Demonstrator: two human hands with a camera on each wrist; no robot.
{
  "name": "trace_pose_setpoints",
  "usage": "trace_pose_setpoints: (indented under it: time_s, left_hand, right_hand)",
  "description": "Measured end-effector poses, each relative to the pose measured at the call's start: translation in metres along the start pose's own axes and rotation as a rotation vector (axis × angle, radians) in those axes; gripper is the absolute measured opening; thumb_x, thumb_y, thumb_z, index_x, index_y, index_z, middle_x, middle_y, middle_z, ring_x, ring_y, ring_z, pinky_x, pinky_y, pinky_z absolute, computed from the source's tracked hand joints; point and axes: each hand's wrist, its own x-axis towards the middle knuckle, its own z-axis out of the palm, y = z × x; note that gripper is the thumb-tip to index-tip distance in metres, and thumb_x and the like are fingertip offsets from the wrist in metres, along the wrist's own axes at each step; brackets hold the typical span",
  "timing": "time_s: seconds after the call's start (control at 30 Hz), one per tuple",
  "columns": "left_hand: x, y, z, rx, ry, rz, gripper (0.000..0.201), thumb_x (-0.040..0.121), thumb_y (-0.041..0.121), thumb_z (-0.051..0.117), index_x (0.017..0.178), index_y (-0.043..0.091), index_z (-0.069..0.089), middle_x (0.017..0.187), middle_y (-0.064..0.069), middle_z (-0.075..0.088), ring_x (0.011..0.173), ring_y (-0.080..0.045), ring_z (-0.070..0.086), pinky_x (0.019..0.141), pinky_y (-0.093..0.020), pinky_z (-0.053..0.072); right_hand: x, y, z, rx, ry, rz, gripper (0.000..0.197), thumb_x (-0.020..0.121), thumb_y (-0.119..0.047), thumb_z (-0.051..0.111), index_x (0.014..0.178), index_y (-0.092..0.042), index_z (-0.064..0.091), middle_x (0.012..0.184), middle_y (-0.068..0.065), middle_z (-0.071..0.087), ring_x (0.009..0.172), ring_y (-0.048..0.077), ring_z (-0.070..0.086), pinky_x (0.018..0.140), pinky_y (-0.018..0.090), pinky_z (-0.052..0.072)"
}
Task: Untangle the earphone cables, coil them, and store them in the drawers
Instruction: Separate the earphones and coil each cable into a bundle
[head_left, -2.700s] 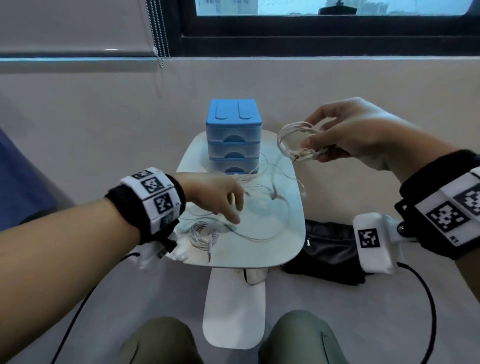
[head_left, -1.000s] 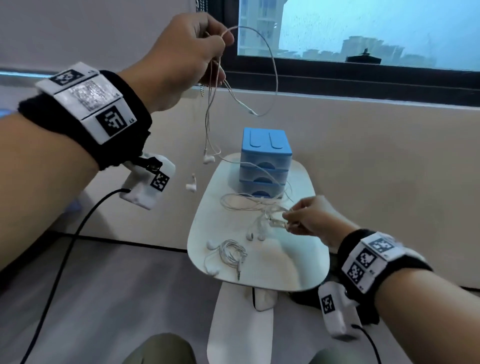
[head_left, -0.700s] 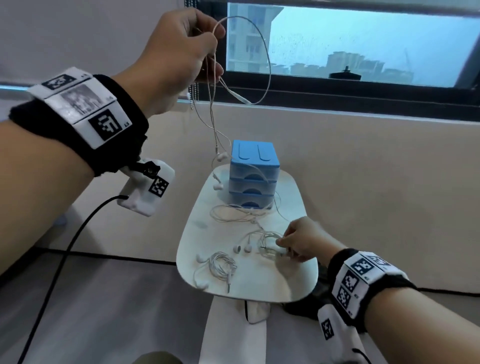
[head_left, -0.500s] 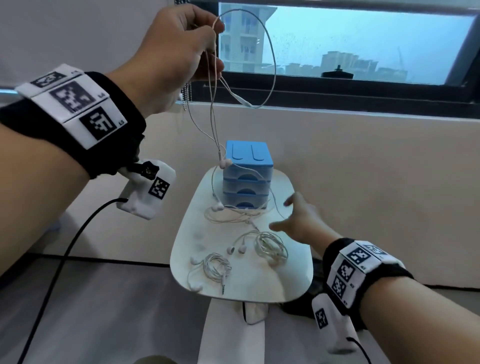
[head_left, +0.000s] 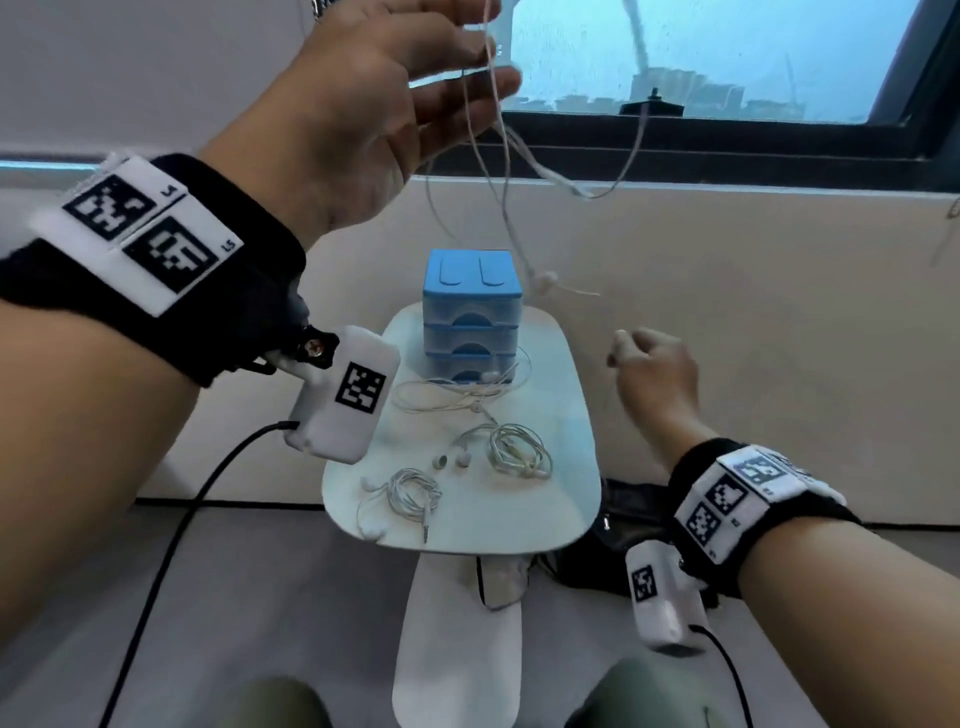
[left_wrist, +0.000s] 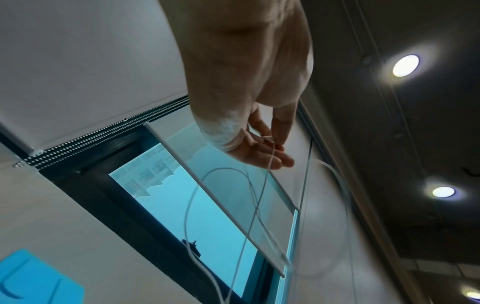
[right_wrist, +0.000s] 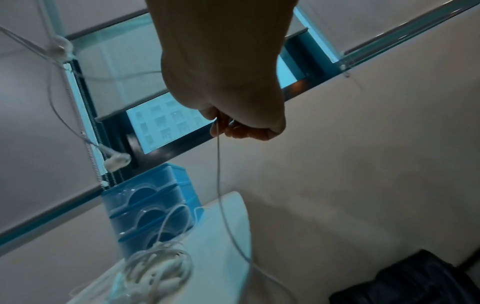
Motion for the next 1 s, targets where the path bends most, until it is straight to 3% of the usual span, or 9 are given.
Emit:
trace_pose_setpoints:
  time_s: [0.2,0.3,0.43,0.53,0.6,0.67,0.8,0.9,1.0]
  left_hand:
    - [-0.030,0.010,0.027,-0.107,-0.253,0.030,0.031,0.103,0.006,0.051,0.134,0.003,0.053,0.103,0.005,0.068,0.093,-0.010,0.071,0.082,-0.021,0.053]
    - [-0.046,0.009,0.043,-0.035,-0.342,0.047,0.026,0.106,0.010,0.047,0.130,0.008,0.055,0.104,0.011,0.069,0.083,-0.003,0.068,0.074,-0.016,0.050]
    - [-0.055,0.009,0.057,0.031,-0.374,0.067,0.031,0.105,0.008,0.046,0.132,0.011,0.061,0.102,0.012,0.071,0.076,-0.002,0.065,0.061,-0.013,0.045]
    - [-0.059,0.011,0.058,0.006,-0.379,0.043,0.031,0.105,0.007,0.046,0.126,0.017,0.066,0.102,0.011,0.072,0.077,-0.005,0.067,0.055,-0.013,0.040]
    - [-0.063,0.014,0.057,0.019,-0.381,0.044,0.031,0.105,0.008,0.046,0.127,0.017,0.065,0.104,0.009,0.072,0.081,-0.007,0.069,0.052,-0.013,0.039]
    - [-0.066,0.016,0.056,0.055,-0.397,0.059,0.032,0.106,0.006,0.045,0.129,0.016,0.065,0.107,0.005,0.073,0.082,-0.010,0.071,0.050,-0.014,0.038]
    - [-0.071,0.008,0.056,0.088,-0.402,0.011,0.033,0.105,0.001,0.045,0.127,0.013,0.067,0.109,-0.002,0.074,0.079,-0.016,0.074,0.044,-0.015,0.035]
    - [-0.075,-0.004,0.055,0.145,-0.375,-0.055,0.032,0.105,0.002,0.047,0.126,0.014,0.069,0.111,-0.004,0.075,0.078,-0.018,0.074,0.043,-0.017,0.030]
    - [-0.084,-0.019,0.050,0.160,-0.331,-0.148,0.031,0.105,0.003,0.049,0.123,0.015,0.070,0.111,-0.004,0.076,0.076,-0.017,0.074,0.043,-0.018,0.025]
  right_hand:
    - [-0.025,0.049,-0.030,-0.013,-0.088,0.127,0.034,0.100,-0.028,0.057,0.077,-0.008,0.069,0.073,0.007,0.065,0.070,0.024,0.056,0.061,0.034,0.038]
    - [-0.041,0.076,-0.030,0.002,-0.211,0.159,0.034,0.100,-0.032,0.058,0.076,-0.012,0.070,0.072,0.010,0.066,0.066,0.019,0.056,0.062,0.035,0.047]
    - [-0.061,0.096,-0.031,-0.077,-0.297,0.174,0.034,0.102,-0.027,0.059,0.079,-0.005,0.071,0.065,0.000,0.062,0.061,0.016,0.053,0.056,0.027,0.039]
    - [-0.065,0.122,-0.032,-0.236,-0.392,0.310,0.031,0.094,-0.024,0.064,0.067,-0.010,0.069,0.055,-0.003,0.061,0.063,0.022,0.062,0.066,0.036,0.057]
    - [-0.064,0.128,-0.037,-0.408,-0.485,0.418,0.019,0.082,-0.023,0.060,0.072,-0.011,0.070,0.077,0.007,0.073,0.082,0.033,0.071,0.079,0.041,0.060]
    - [-0.064,0.120,-0.043,-0.482,-0.493,0.439,0.022,0.082,-0.017,0.054,0.090,-0.005,0.070,0.098,0.013,0.072,0.094,0.036,0.069,0.082,0.035,0.056]
    - [-0.058,0.058,-0.056,0.073,-0.336,0.365,0.035,0.090,0.011,0.044,0.093,-0.008,0.073,0.097,0.017,0.071,0.090,0.032,0.066,0.073,0.029,0.048]
    - [-0.066,-0.009,-0.078,0.595,-0.575,0.275,0.032,0.096,-0.018,0.044,0.099,-0.010,0.075,0.115,0.017,0.074,0.101,0.024,0.066,0.091,0.040,0.041]
    - [-0.076,-0.044,-0.093,0.721,-0.903,0.207,0.054,0.095,-0.051,0.046,0.099,-0.006,0.076,0.104,0.020,0.072,0.100,0.032,0.065,0.094,0.045,0.042]
